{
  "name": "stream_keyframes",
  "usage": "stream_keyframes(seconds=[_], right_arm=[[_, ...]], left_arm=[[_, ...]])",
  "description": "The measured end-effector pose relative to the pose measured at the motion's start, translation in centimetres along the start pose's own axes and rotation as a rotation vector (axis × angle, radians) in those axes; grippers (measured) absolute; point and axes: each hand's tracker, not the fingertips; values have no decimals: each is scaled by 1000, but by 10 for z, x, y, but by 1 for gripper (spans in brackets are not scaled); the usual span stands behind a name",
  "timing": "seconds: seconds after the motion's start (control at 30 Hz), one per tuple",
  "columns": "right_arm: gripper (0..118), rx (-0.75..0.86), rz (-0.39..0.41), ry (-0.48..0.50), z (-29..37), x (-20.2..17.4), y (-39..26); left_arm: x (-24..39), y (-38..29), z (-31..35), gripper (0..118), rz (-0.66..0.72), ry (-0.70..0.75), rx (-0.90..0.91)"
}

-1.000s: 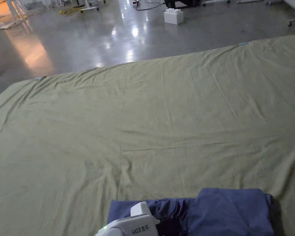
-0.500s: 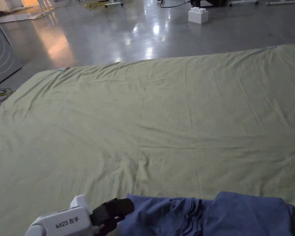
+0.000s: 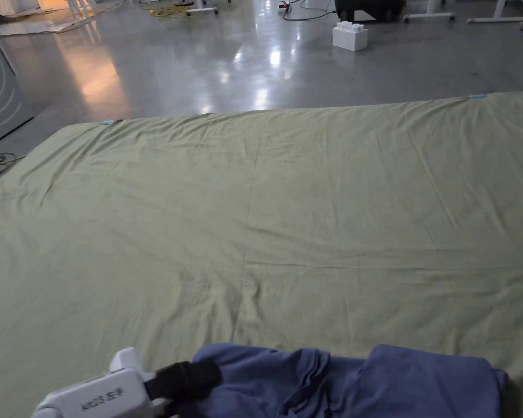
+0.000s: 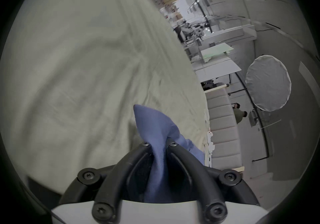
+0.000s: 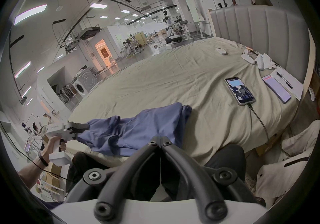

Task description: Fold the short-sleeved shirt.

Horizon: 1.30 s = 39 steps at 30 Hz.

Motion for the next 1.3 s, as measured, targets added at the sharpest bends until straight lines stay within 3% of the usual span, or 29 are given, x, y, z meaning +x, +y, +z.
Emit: stream_keyframes(seconds=[0.13, 0.23, 0.43, 0.63, 0.73, 0.8, 0.83, 0.9, 0.97, 1.07, 1.1, 1.13, 1.17, 1.23, 1.3], right_arm=[[0, 2, 8, 52, -10, -7, 0], [0, 1, 1, 76, -14, -9, -5], [0, 18, 12, 60, 6, -9, -13], [0, 48, 48, -99, 30, 10, -20], [0, 61, 9, -118, 38, 24, -23], [0, 65, -24, -122, 41, 33, -25], [0, 65, -37, -121, 41, 37, -26], [0, 52, -60, -112, 39, 44, -31], [0, 42, -62, -109, 37, 47, -34], [0, 15, -30, -119, 35, 44, -34], [0, 15, -11, -124, 36, 41, -34], [0, 15, 2, -125, 37, 38, -33], [0, 15, 14, -125, 38, 36, -33], [0, 21, 37, -125, 41, 30, -33], [0, 14, 48, -117, 41, 27, -34]], left_arm=[[29, 24, 50, 11, -113, 102, 91], [73, 15, 35, 12, -150, 47, 50], [157, -75, -81, 11, -348, -14, -182], [168, -147, -186, 13, -510, 208, -357], [163, -149, -191, 35, -477, 181, -342], [173, -136, -168, 70, -417, 120, -304], [179, -131, -156, 79, -427, 93, -277], [190, -118, -123, 81, -496, 58, -176], [192, -108, -103, 78, -502, 59, -124], [177, -104, -109, 68, -384, 4, -139], [170, -107, -118, 43, -342, -18, -167], [163, -112, -131, 10, -294, 4, -197], [158, -118, -141, 2, -260, 14, -218], [146, -133, -170, 2, -252, -40, -317], [140, -152, -193, 2, -285, 33, -381]])
